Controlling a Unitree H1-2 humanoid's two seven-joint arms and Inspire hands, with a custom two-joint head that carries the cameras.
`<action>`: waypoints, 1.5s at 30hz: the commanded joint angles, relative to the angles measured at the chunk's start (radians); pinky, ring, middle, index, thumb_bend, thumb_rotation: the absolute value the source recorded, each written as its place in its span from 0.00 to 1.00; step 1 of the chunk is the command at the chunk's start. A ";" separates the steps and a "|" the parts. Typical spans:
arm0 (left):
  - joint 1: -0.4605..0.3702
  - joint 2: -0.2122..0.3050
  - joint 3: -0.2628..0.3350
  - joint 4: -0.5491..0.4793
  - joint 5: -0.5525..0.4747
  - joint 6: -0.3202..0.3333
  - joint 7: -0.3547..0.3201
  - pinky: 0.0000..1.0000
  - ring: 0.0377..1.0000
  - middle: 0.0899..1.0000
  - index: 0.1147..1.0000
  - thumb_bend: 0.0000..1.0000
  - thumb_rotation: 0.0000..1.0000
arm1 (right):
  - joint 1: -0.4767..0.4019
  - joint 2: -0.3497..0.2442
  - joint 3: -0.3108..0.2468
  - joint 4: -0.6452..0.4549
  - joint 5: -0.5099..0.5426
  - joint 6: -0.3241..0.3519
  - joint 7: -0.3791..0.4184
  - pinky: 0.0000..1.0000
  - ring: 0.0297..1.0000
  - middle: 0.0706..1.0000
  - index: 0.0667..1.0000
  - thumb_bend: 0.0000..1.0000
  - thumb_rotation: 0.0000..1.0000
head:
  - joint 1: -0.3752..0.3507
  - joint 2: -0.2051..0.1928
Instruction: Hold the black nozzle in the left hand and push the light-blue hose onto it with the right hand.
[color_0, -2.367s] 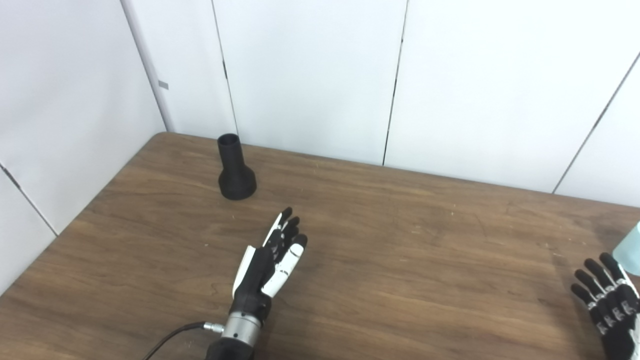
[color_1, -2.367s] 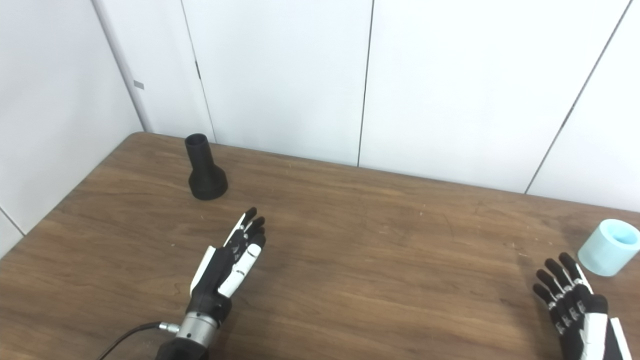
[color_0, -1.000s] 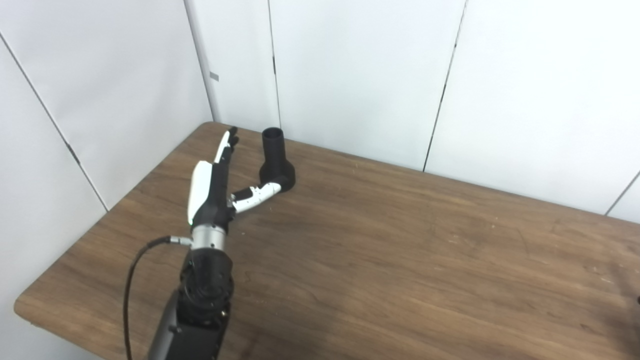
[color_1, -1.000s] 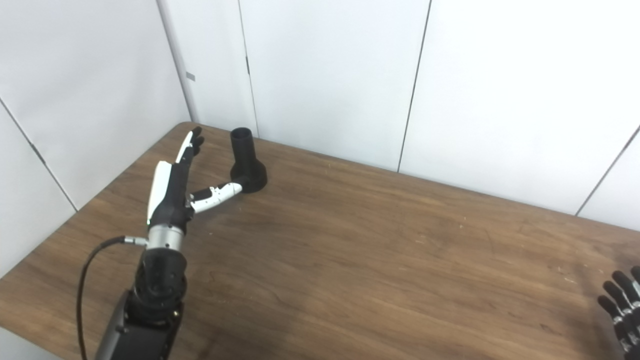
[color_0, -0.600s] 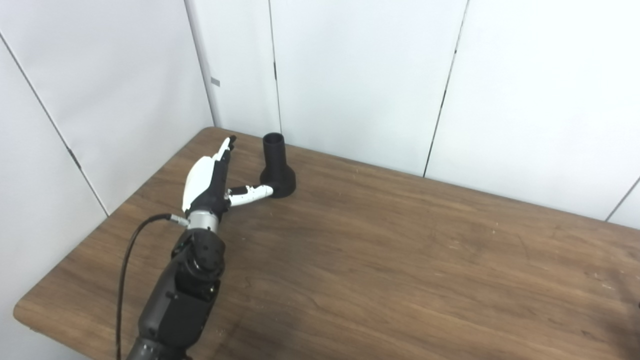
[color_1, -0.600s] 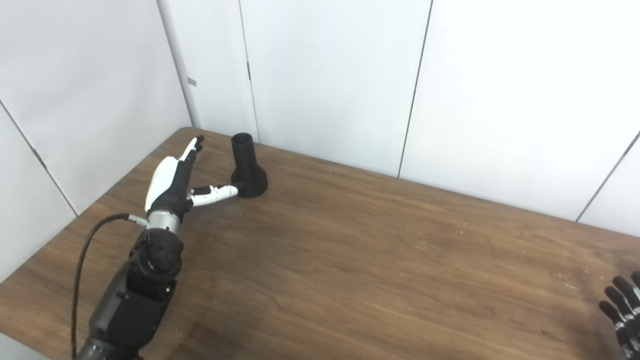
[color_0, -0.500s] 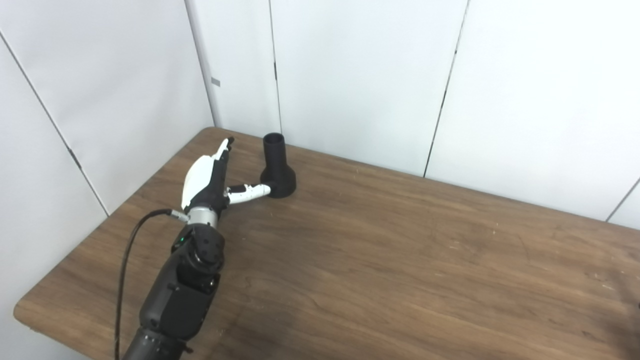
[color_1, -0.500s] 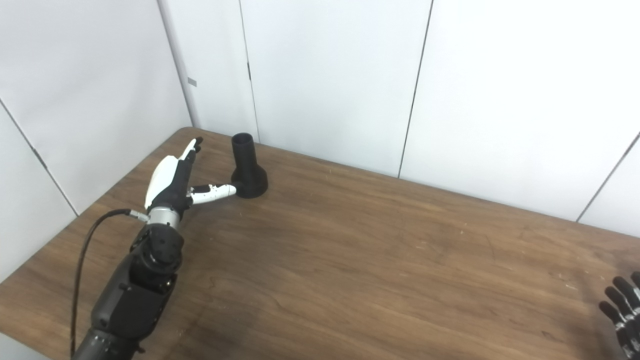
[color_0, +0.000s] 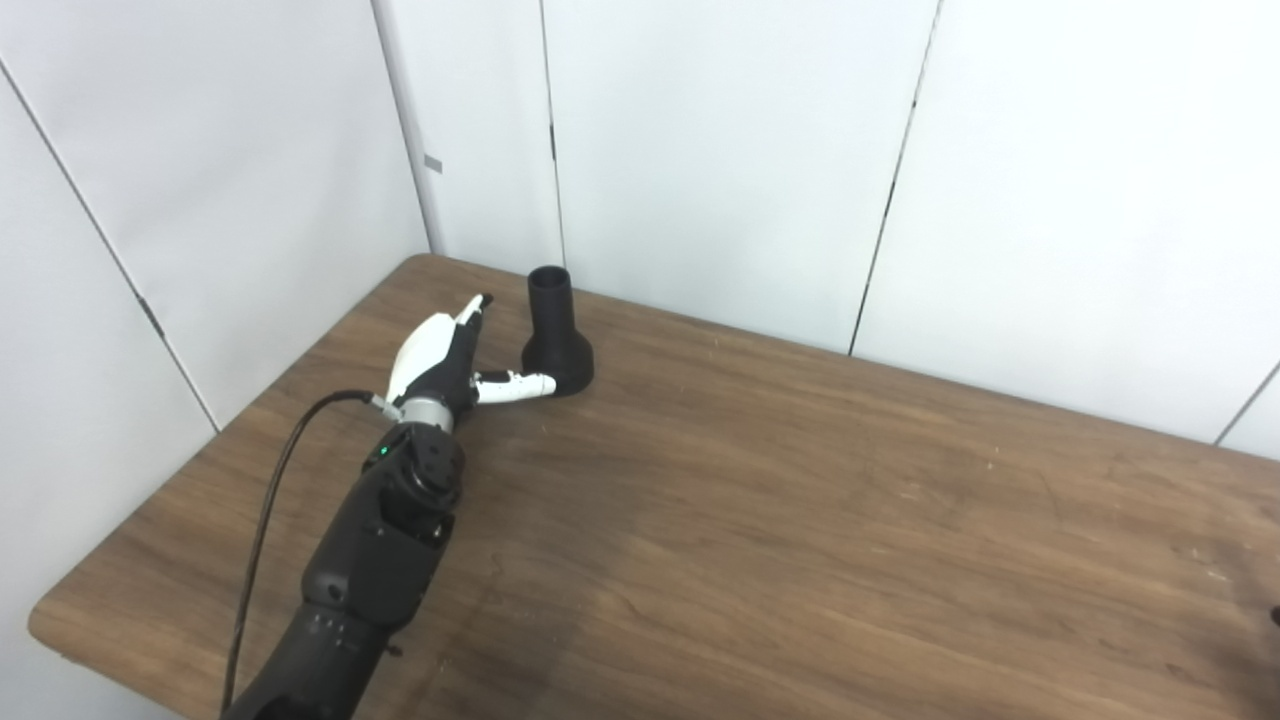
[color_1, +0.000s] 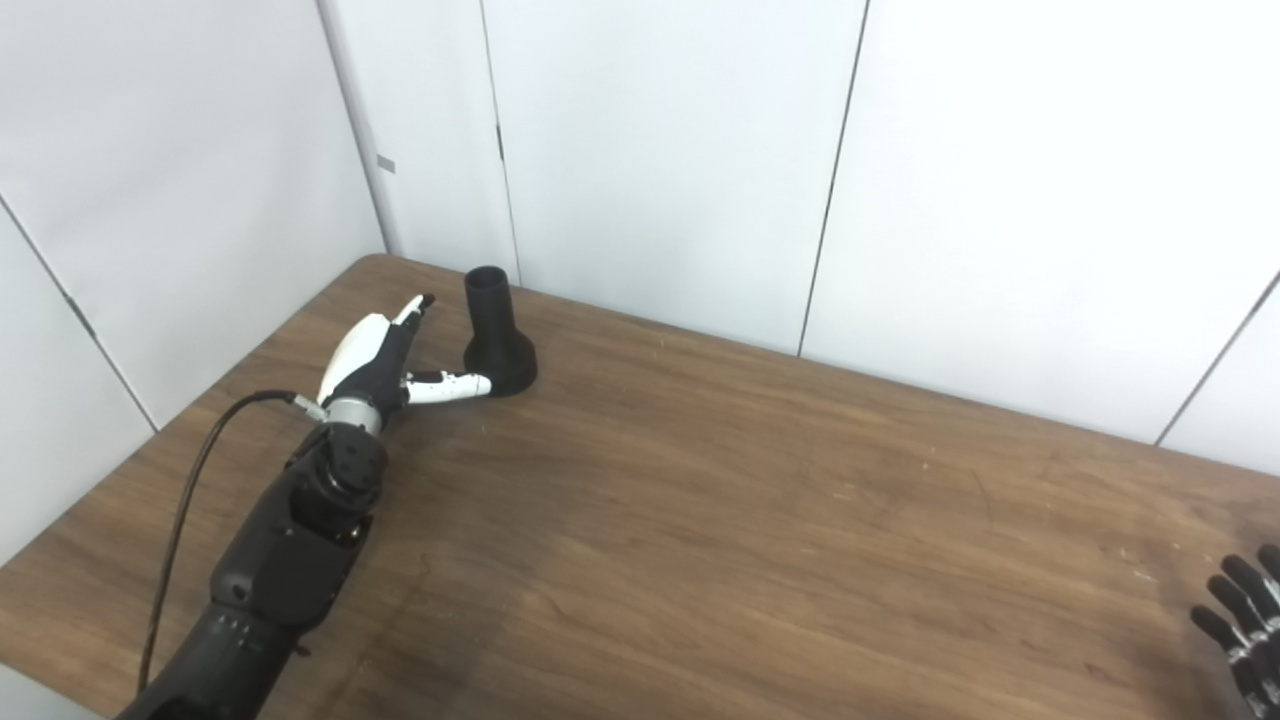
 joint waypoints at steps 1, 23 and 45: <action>-0.061 0.039 0.008 0.001 0.015 -0.003 0.000 1.00 1.00 0.97 0.92 0.94 0.41 | 0.024 0.015 0.011 0.019 0.000 -0.033 0.003 0.84 0.91 0.90 0.94 0.56 1.00 | -0.003 0.002; -0.166 0.025 -0.080 0.100 0.020 -0.004 -0.039 1.00 1.00 0.98 0.92 1.00 0.45 | 0.030 0.016 0.008 0.014 -0.041 -0.025 -0.020 0.84 0.89 0.87 0.92 0.58 1.00 | -0.027 0.006; -0.216 0.024 -0.150 0.200 0.035 -0.004 -0.010 1.00 1.00 0.93 0.89 1.00 0.39 | 0.055 0.013 0.027 -0.055 -0.067 0.027 -0.045 0.82 0.88 0.84 0.92 0.69 1.00 | -0.034 0.023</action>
